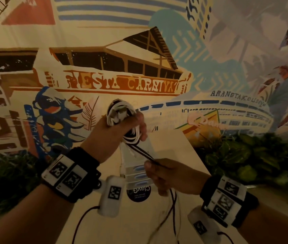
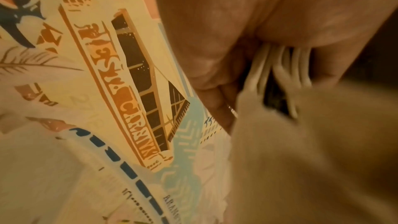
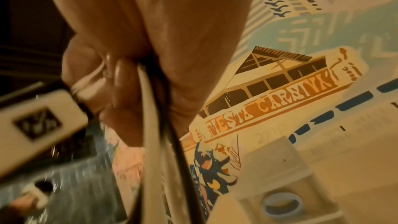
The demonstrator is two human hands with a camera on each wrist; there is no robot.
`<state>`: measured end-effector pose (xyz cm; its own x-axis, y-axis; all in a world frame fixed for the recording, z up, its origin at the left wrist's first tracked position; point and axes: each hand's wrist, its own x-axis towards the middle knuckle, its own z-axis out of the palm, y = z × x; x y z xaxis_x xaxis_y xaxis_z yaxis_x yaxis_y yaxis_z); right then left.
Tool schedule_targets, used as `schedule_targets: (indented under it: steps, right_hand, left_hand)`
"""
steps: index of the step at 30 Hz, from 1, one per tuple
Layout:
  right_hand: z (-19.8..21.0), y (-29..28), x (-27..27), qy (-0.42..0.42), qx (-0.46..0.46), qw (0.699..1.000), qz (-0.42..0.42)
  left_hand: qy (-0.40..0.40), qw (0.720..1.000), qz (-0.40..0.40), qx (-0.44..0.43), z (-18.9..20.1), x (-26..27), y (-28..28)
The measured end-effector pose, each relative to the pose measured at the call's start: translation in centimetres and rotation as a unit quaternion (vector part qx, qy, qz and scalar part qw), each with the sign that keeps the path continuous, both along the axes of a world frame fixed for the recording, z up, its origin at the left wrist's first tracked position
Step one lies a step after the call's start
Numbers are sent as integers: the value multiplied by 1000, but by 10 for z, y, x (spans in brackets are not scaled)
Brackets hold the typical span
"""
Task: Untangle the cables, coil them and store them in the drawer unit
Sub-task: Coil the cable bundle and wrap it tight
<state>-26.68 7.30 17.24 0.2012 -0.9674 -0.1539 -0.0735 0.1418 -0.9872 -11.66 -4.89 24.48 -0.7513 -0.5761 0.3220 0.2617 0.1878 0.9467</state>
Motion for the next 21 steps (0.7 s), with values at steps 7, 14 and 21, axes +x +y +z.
schedule_targets:
  steps: [7, 14, 21]
  right_hand:
    - [13, 4, -12, 128, -15, 991, 23]
    - [24, -2, 11, 124, -82, 989, 13]
    - [21, -7, 26, 134, -188, 970, -81]
  left_hand:
    - [-27, 999, 30, -2, 0, 1, 9]
    - [-23, 999, 26, -32, 5, -4, 26]
    - [-12, 994, 58, -89, 4, 0, 31]
